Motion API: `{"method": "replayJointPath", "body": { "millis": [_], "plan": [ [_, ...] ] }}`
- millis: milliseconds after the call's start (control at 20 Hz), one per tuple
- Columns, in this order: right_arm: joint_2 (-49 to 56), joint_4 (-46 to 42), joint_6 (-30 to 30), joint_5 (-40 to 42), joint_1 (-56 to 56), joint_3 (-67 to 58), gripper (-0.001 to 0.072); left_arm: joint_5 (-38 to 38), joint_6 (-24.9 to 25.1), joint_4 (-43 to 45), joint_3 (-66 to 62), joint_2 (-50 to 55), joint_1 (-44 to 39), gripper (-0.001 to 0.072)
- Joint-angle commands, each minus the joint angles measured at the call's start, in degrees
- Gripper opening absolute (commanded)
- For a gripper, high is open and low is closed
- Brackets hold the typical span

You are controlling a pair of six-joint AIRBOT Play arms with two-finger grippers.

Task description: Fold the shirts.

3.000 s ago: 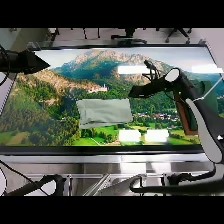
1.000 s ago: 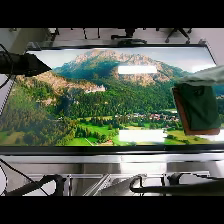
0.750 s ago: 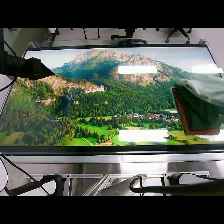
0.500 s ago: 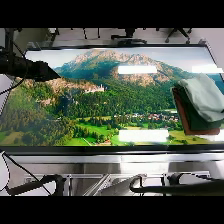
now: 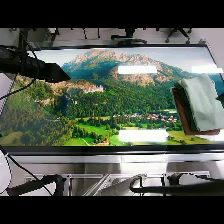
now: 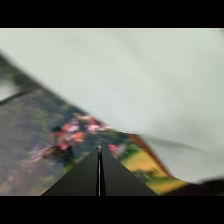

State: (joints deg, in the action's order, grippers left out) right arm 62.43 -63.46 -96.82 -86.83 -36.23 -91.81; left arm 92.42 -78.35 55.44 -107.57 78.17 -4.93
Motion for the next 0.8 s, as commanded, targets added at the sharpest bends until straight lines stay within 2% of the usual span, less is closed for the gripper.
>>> {"method": "replayJointPath", "body": {
  "millis": [0, 100, 250, 450, 550, 750],
  "plan": [
    [-1.2, 7.9, 7.2, 4.5, 8.2, 0.7, 0.0021, -5.8, 0.4, 0.0, 6.6, -4.5, -2.3, 0.0015],
    [-3.6, 4.0, 8.6, 4.8, 15.1, 5.1, 0.0021, -10.3, 0.4, 0.0, 17.5, -11.0, -2.3, 0.0015],
    [-10.8, -2.5, 9.2, 6.8, 23.3, 17.0, 0.0021, -11.8, 0.8, 0.5, 36.3, -21.7, -2.3, 0.0015],
    [-24.6, -2.8, 9.0, 12.6, 29.4, 36.2, 0.0022, -17.9, 0.0, 0.0, 58.0, -35.3, -2.3, 0.0015],
    [-28.6, -2.8, 9.8, 15.1, 31.5, 42.2, 0.0022, -20.8, -0.6, 0.0, 64.4, -40.5, -2.3, 0.0015],
    [-29.8, -2.8, 11.6, 14.8, 32.2, 45.4, 0.0022, -21.1, -0.5, 0.2, 69.5, -47.4, -2.3, 0.0015]
  ]
}}
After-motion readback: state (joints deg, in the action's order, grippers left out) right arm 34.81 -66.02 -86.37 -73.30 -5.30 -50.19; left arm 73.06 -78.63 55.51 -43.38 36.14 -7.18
